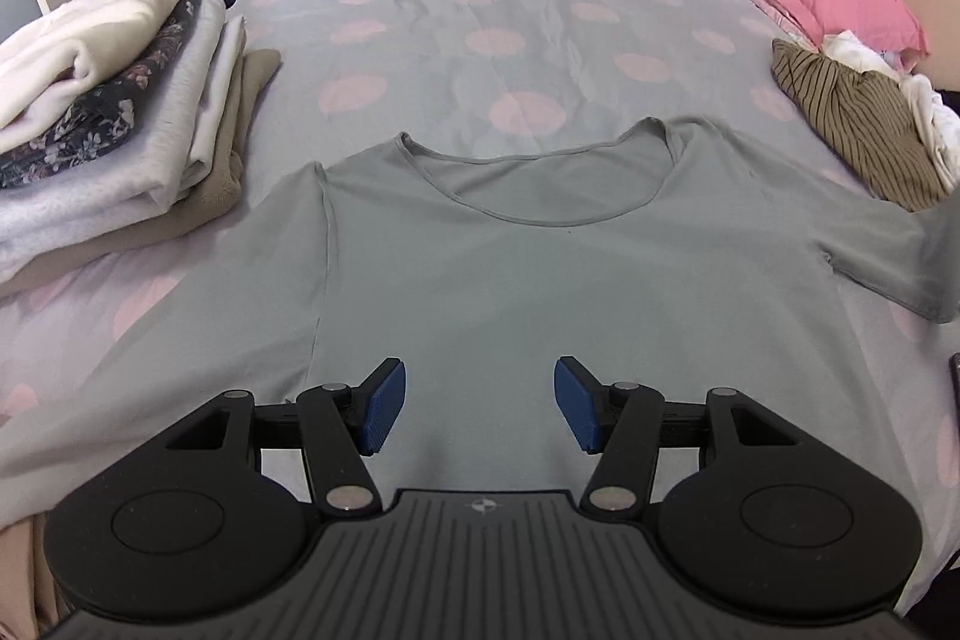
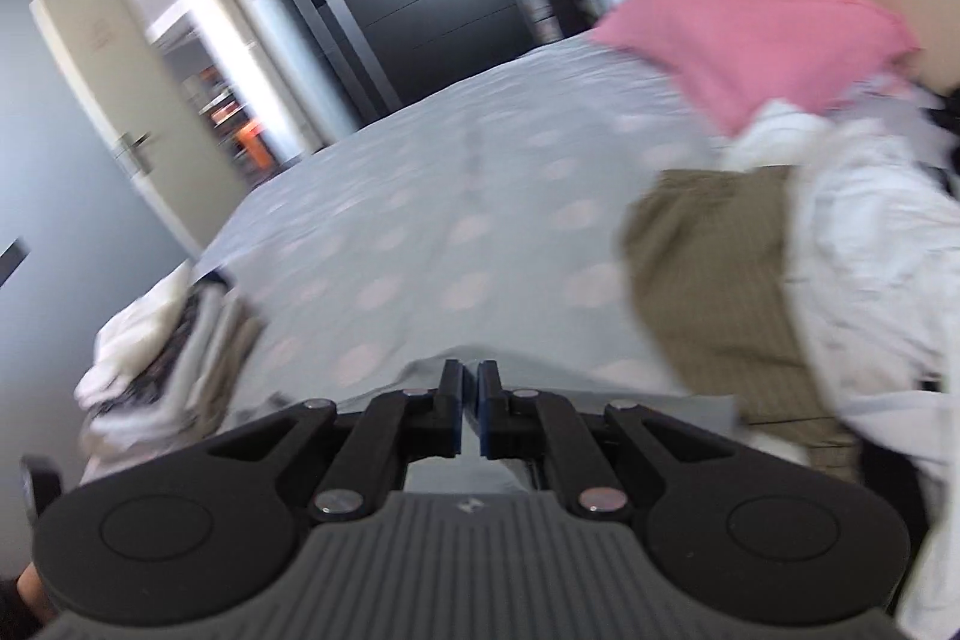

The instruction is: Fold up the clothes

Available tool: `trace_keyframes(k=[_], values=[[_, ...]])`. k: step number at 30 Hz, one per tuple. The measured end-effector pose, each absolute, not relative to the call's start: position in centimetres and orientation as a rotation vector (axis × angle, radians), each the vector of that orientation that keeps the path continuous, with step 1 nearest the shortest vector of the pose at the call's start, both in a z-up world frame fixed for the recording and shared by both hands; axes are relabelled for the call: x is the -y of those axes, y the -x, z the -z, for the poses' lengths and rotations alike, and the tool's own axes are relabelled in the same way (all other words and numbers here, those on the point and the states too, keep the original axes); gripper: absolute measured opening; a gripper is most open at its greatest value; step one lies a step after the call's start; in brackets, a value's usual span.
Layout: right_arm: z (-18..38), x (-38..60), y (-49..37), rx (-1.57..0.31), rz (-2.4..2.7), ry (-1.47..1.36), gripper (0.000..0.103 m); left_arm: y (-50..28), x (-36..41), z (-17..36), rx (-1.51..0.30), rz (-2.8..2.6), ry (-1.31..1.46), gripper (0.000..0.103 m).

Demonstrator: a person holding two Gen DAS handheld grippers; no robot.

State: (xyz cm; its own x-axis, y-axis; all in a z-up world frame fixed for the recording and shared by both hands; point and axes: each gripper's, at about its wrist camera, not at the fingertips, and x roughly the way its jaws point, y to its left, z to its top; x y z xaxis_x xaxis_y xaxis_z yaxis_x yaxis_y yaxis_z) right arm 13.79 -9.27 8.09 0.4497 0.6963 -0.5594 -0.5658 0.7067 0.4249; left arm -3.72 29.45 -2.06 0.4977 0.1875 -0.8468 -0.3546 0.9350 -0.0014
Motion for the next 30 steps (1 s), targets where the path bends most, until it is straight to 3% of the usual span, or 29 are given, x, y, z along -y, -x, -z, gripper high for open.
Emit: trace_keyframes(k=[14, 21, 30], values=[[0.3, -5.8, -10.2, -1.004, -1.011, -0.003, 0.006, 4.0, -28.6, 3.4, -1.006, -0.278, 0.19, 0.053], [1.6, -6.4, -11.2, -1.06, -1.013, -0.033, 0.021, 3.0, -27.4, 3.8, -0.998, -0.22, 0.207, 0.053], [4.0, -4.1, -11.9, -1.124, -0.924, 0.034, 0.024, -0.6, -25.4, 5.4, -1.033, -0.152, 0.188, 0.053]])
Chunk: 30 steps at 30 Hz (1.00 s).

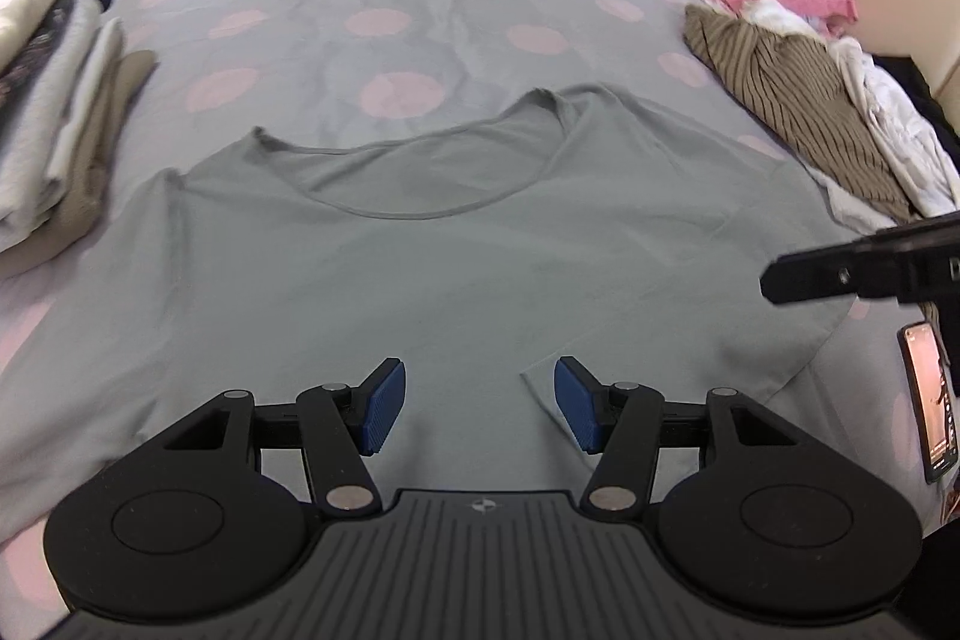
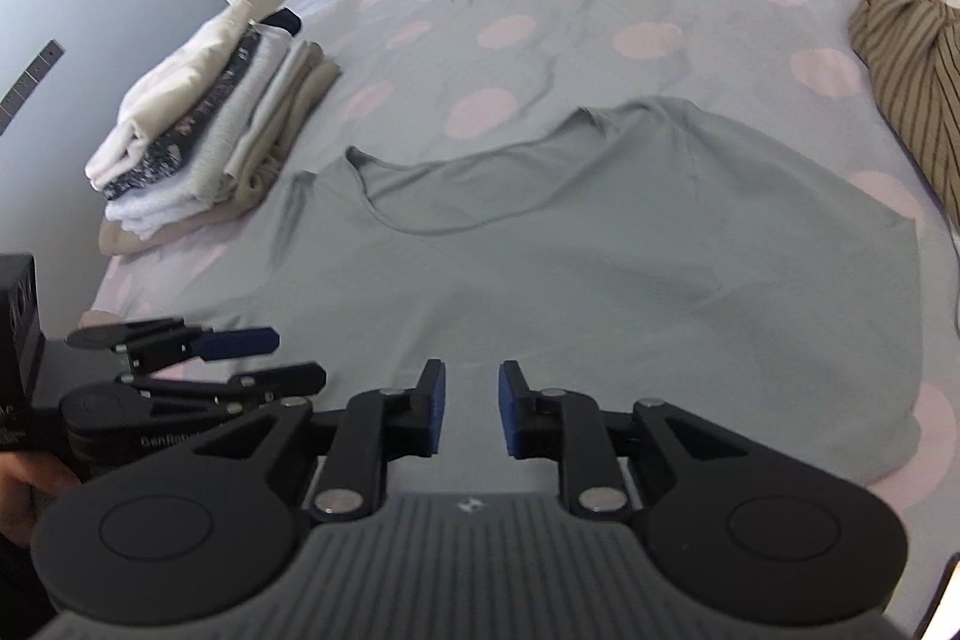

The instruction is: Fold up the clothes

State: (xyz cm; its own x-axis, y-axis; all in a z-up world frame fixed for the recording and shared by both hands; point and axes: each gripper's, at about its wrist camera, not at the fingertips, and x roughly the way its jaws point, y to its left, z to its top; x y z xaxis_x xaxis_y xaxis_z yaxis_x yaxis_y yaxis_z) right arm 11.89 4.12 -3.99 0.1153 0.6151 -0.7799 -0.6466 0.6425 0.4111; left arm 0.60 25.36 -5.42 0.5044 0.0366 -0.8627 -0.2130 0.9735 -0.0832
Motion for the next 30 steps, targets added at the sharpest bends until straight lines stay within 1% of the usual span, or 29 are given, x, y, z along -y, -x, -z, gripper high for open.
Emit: trace_keyframes(k=[7, 9, 11, 13, 15, 17, 18, 20, 25, 30], values=[[4.9, -2.5, -12.6, -1.14, -0.88, 0.073, 0.029, -2.9, -25.1, 8.4, -1.107, -0.155, 0.231, 0.053], [5.1, -2.1, -12.8, -1.146, -0.87, 0.08, 0.029, -3.4, -25.1, 9.1, -1.13, -0.146, 0.262, 0.049], [5.3, -2.0, -13.0, -1.153, -0.865, 0.085, 0.029, -3.8, -25.0, 9.7, -1.154, -0.137, 0.299, 0.033], [5.4, -1.9, -13.1, -1.155, -0.863, 0.083, 0.029, -4.1, -24.9, 10.1, -1.164, -0.137, 0.321, 0.031], [5.4, -1.8, -13.3, -1.157, -0.861, 0.082, 0.029, -4.4, -24.8, 10.4, -1.169, -0.138, 0.334, 0.027], [5.5, -1.9, -13.3, -1.158, -0.86, 0.085, 0.029, -4.6, -24.7, 10.4, -1.169, -0.143, 0.345, 0.017], [5.5, -1.9, -13.3, -1.159, -0.859, 0.087, 0.029, -4.6, -24.6, 10.4, -1.169, -0.148, 0.348, 0.014], [5.4, -1.9, -13.4, -1.158, -0.856, 0.089, 0.029, -4.6, -24.4, 10.2, -1.165, -0.161, 0.342, 0.003], [5.2, -1.5, -13.7, -1.136, -0.828, 0.107, 0.029, -3.9, -24.7, 8.6, -1.129, -0.169, 0.363, 0.001], [5.4, -0.5, -14.6, -1.135, -0.769, 0.105, 0.029, -3.4, -25.0, 4.6, -1.065, -0.116, 0.392, 0.0]])
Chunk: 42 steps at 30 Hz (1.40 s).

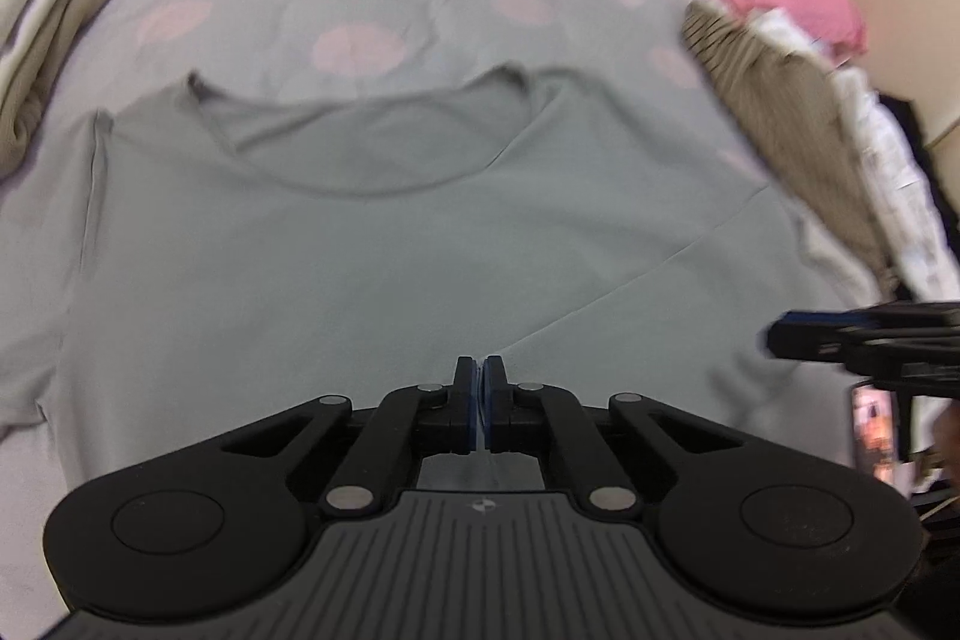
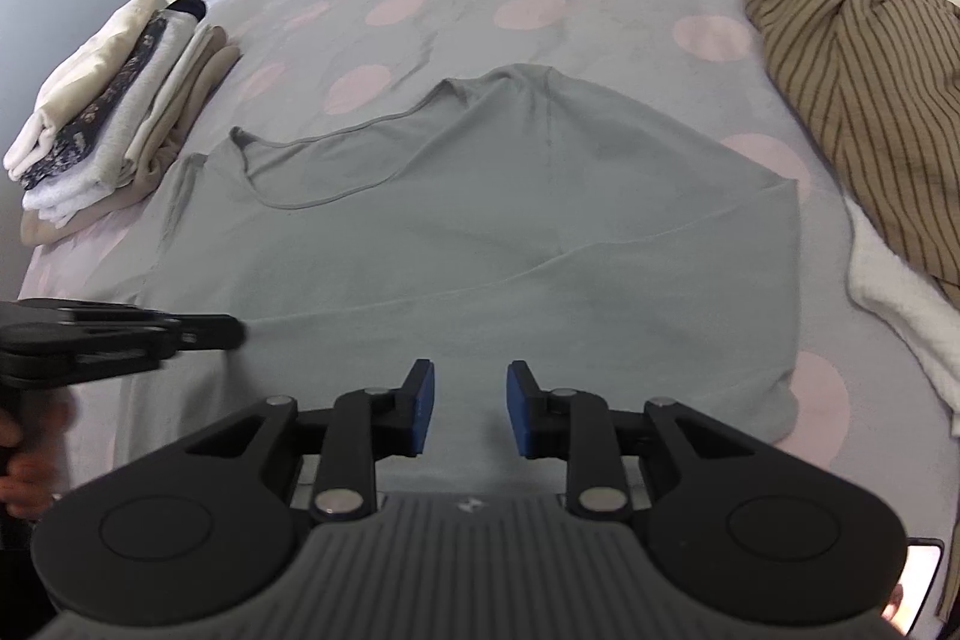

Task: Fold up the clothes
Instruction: 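Grasp the shirt's side edge with the left gripper, then fold the held side edge across the shirt body and open the left gripper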

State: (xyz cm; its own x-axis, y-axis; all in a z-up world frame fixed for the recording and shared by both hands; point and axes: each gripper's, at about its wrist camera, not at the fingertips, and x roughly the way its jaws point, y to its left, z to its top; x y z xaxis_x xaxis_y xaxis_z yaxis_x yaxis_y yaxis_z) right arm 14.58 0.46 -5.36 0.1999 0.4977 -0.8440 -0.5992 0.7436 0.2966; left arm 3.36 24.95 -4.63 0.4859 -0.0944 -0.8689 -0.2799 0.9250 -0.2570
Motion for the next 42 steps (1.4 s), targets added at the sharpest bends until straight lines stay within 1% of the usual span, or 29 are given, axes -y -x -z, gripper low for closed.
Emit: trace_keyframes(k=[5, 10, 18, 24, 28, 36, 42], values=[[5.4, 1.0, -15.9, -1.129, -0.697, 0.069, 0.03, -3.9, -25.1, 0.5, -0.991, -0.096, 0.368, 0.0], [5.1, 2.5, -17.3, -1.112, -0.629, 0.016, 0.03, -4.0, -27.9, -2.5, -0.944, -0.164, 0.358, 0.0], [5.9, 3.1, -18.7, -1.106, -0.581, -0.009, 0.03, -0.7, -34.9, -4.5, -0.913, -0.322, 0.383, 0.0], [6.5, 2.3, -18.9, -1.101, -0.595, 0.017, 0.03, 1.7, -40.1, -2.9, -0.915, -0.435, 0.426, 0.0], [7.3, 1.2, -18.7, -1.099, -0.629, 0.068, 0.03, 2.0, -42.1, -0.8, -0.958, -0.481, 0.424, 0.0], [9.4, -2.0, -17.7, -1.079, -0.747, 0.24, 0.03, 1.5, -43.6, 2.5, -1.037, -0.528, 0.4, 0.0], [10.1, -4.4, -16.8, -0.958, -0.791, 0.419, 0.03, 1.2, -43.5, 3.1, -1.053, -0.528, 0.39, 0.0]])
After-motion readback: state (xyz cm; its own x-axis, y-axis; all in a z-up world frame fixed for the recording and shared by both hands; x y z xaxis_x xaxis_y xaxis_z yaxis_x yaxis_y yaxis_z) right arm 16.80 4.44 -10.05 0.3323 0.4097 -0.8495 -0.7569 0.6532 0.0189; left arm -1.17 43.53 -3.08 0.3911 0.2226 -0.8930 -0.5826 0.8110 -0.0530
